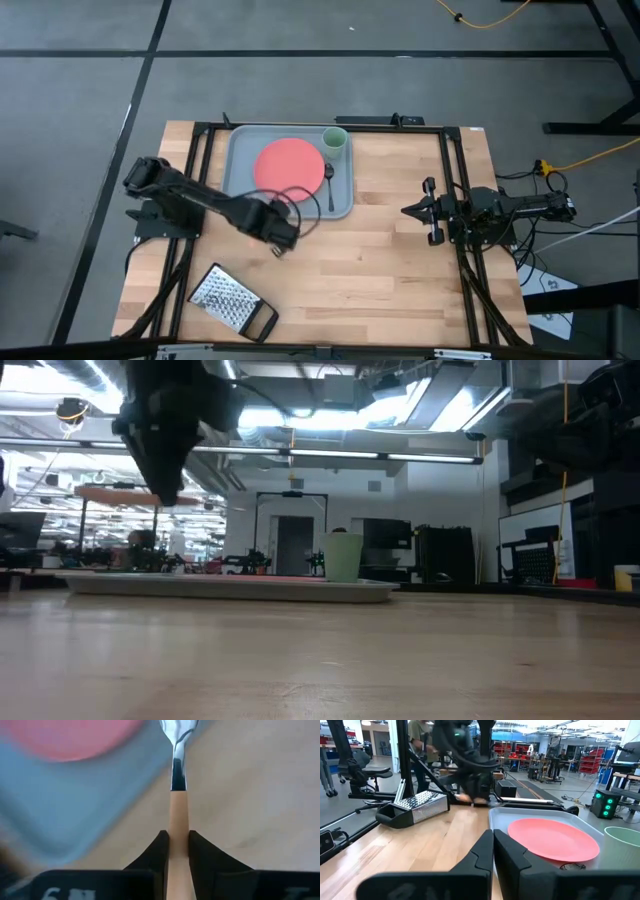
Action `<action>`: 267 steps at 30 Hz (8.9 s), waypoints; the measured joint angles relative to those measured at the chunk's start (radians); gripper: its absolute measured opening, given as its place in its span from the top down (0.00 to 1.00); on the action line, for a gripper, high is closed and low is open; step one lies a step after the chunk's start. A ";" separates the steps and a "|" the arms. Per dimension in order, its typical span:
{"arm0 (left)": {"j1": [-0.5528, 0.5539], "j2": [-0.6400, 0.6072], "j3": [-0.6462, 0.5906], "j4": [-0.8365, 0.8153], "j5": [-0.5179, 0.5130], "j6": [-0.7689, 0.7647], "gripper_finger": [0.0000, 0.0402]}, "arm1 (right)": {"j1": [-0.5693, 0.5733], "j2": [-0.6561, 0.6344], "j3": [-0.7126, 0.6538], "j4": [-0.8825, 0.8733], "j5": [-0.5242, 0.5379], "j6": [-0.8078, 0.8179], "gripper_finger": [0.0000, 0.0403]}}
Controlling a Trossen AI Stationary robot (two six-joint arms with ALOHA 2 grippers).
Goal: Pick and place plate/cup/fork/spoon on tray
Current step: Put the orange fork on the gray serving tray beside the pink plate, then return to Home Position
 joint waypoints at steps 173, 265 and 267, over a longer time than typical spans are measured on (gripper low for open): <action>-0.024 -1.465 -1.244 1.172 -0.156 0.969 0.79 | 0.000 0.000 0.000 0.000 0.000 0.000 0.96; -0.024 -1.465 -1.245 1.173 -0.156 0.969 0.79 | 0.009 -0.002 0.000 0.000 0.000 0.000 0.96; -0.024 -1.465 -1.245 1.173 -0.156 0.969 0.79 | 0.009 -0.002 0.000 0.000 0.000 0.000 0.96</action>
